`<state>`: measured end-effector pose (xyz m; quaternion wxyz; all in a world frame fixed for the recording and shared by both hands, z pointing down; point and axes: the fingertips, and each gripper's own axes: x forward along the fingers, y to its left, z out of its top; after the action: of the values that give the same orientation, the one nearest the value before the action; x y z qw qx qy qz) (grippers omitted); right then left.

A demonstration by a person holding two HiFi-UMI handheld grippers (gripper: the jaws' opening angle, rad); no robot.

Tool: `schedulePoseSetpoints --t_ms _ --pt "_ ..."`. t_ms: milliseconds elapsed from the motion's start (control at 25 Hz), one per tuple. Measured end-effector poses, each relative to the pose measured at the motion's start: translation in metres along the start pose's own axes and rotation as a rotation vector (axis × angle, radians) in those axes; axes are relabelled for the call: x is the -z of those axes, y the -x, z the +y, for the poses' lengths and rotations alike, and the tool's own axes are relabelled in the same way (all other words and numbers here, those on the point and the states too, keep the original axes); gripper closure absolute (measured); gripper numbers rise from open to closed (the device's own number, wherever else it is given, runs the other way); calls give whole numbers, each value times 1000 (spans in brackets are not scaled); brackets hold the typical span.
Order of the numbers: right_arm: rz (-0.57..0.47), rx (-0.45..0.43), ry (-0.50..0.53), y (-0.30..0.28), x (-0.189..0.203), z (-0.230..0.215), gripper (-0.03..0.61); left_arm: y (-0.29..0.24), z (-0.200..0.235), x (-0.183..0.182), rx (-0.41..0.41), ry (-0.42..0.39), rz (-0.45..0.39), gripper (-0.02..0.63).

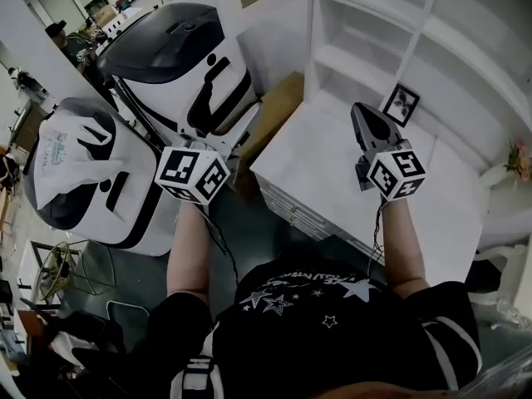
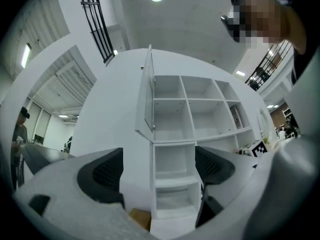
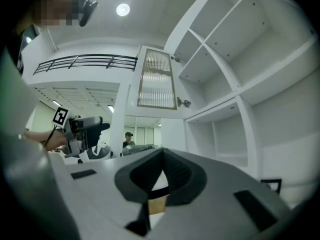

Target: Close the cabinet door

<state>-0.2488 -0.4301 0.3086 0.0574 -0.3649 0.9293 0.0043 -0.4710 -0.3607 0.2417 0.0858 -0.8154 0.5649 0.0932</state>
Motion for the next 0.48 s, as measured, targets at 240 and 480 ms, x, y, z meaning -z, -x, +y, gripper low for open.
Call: schedulePoseSetpoints --t_ms 240,480 --pt "-13 60 22 -24 -10 -4 573 -48 24 -45 124 -5 -66 163" --pt "-24 109 31 -33 -20 -11 572 -82 33 -64 225 58 -77 164"
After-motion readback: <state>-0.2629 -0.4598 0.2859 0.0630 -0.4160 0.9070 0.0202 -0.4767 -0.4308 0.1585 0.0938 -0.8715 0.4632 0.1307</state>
